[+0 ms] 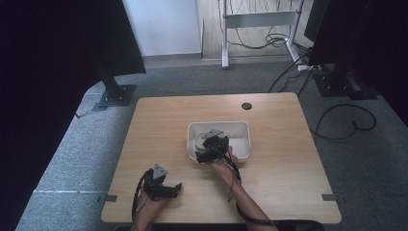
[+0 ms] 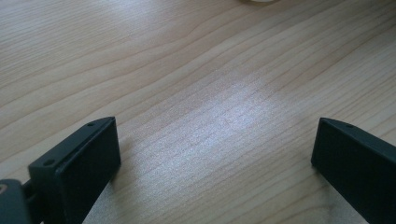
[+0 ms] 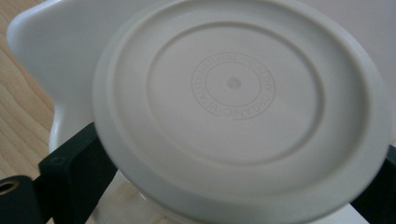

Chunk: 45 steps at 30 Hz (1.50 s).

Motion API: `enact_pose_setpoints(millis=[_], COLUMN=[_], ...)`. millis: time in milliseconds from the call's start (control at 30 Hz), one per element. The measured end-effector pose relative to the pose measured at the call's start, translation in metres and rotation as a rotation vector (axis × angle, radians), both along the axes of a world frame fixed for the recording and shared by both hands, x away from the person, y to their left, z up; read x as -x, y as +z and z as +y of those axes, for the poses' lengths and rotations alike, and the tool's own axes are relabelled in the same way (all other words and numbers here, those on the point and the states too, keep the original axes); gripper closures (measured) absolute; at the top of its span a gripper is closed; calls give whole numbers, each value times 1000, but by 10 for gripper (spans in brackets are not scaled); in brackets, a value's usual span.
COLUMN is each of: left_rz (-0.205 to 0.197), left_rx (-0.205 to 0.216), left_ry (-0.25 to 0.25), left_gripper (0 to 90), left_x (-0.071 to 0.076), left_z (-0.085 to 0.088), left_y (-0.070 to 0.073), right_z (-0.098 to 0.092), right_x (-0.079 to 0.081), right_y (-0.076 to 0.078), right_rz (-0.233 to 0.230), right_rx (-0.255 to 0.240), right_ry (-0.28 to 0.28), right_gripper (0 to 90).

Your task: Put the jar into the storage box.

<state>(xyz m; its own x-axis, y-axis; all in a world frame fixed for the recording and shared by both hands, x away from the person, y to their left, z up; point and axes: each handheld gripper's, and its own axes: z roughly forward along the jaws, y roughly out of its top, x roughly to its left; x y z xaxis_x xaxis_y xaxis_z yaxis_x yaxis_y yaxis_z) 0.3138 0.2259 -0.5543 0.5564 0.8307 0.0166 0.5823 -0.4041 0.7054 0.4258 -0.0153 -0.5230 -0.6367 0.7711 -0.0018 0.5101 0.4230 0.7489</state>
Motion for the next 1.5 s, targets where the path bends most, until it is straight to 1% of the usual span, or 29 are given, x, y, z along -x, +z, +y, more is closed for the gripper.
enact_pose_setpoints(millis=[200, 400, 533, 667, 800, 1033, 1267, 1500], left_rz=[0, 0, 0, 0, -1, -1, -1, -2], left_rx=[1, 0, 0, 0, -1, 0, 0, -1], left_ry=[0, 0, 0, 0, 0, 0, 0, -1], left_gripper=[9, 9, 9, 9, 9, 9, 9, 9], left_x=[0, 0, 0, 0, 0, 0, 0, 0], left_z=[0, 0, 0, 0, 0, 0, 0, 0], left_y=[0, 0, 0, 0, 0, 0, 0, 0], right_z=[-1, -5, -8, -11, -15, -19, -22, -28], right_x=[3, 6, 9, 11, 14, 20, 24, 28], right_y=[5, 13, 18, 21, 24, 28, 32, 32], right_rz=[-21, -36, -49, -53, -60, -79, -87, -85], right_rx=[8, -5, 1, -4, -11, -3, -2, 8], right_ry=[10, 31, 46, 56, 64, 83, 94, 94], right_gripper=[16, 20, 24, 25, 28, 30, 31, 31])
